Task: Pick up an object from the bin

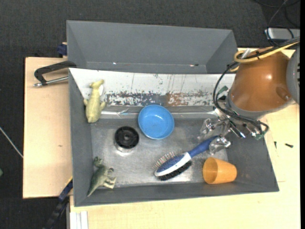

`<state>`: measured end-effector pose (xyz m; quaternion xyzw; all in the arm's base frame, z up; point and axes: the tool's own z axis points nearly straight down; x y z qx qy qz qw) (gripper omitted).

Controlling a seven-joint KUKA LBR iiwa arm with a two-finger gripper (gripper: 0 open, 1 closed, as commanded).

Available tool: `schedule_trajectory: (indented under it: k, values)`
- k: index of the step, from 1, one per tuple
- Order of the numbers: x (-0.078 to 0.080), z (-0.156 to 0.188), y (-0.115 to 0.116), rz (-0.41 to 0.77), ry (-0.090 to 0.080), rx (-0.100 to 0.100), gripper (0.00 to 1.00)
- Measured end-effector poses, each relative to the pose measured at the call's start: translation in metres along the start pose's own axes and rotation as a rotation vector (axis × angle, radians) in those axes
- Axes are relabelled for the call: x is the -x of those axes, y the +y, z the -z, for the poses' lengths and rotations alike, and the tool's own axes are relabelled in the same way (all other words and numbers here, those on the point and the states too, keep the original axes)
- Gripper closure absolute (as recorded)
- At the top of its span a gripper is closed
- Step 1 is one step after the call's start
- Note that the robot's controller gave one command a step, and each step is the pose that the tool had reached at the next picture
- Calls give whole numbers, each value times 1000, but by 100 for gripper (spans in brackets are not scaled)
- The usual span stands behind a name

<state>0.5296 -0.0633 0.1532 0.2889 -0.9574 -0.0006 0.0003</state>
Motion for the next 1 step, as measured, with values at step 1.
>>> schedule_trajectory:
  k: [1]
  values:
    - [5,82,1,6,-11,-9,100]
